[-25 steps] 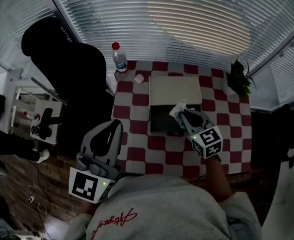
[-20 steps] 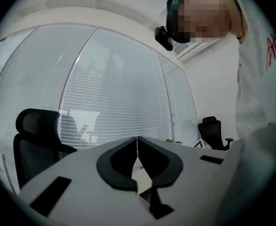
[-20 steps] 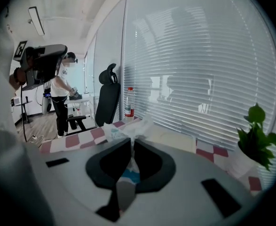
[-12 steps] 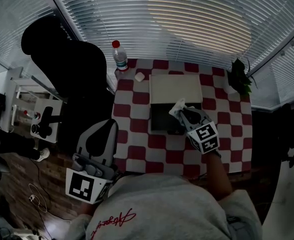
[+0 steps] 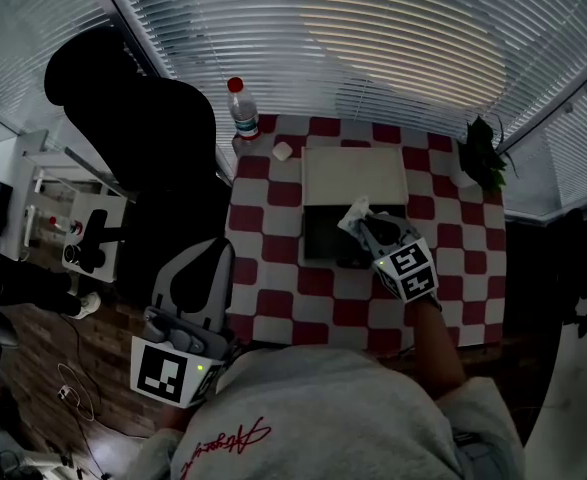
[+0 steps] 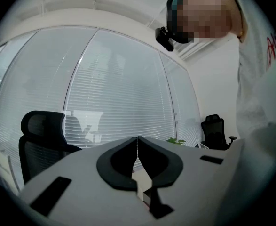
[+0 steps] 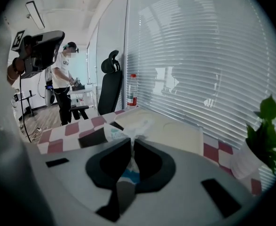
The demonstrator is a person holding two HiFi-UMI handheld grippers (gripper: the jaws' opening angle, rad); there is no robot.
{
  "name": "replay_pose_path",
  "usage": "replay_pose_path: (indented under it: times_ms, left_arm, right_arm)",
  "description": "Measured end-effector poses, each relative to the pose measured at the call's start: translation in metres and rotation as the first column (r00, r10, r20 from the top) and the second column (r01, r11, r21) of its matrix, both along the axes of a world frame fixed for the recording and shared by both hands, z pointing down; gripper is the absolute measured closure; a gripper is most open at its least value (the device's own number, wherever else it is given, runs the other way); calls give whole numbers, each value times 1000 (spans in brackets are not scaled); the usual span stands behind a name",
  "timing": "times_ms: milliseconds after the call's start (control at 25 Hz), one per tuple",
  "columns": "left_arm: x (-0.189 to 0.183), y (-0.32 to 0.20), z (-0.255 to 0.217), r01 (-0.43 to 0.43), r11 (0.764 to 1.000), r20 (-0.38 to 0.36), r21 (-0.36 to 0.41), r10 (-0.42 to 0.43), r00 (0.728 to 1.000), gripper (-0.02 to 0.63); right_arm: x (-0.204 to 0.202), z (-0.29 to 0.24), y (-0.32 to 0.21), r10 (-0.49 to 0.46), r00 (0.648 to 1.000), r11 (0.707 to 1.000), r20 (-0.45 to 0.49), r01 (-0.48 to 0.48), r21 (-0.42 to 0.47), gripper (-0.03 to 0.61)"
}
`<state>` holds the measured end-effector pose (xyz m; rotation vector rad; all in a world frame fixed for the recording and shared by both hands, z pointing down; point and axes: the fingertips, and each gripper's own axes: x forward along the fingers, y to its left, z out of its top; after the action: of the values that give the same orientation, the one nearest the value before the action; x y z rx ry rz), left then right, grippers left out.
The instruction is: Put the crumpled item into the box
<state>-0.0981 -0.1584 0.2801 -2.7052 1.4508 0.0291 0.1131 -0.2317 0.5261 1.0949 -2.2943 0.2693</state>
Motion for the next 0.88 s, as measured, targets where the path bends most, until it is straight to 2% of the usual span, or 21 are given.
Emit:
replay_pose_path:
  times_ms: [440, 600, 880]
  left_arm:
    - [-5, 0, -1, 20, 1000, 5, 3, -20, 1000, 595]
    - [-7, 0, -4, 31, 999, -1, 16, -31, 1000, 595]
    - [-10, 2, 1, 45, 999, 9, -5, -45, 999, 595]
  right_arm:
    - [-4, 21, -5, -65, 993, 998, -101, 63, -26, 545]
    - [-4, 27, -3, -82, 990, 996, -116, 77, -52, 546]
    - [-5, 38, -2, -108, 983, 992, -146, 96, -84, 546]
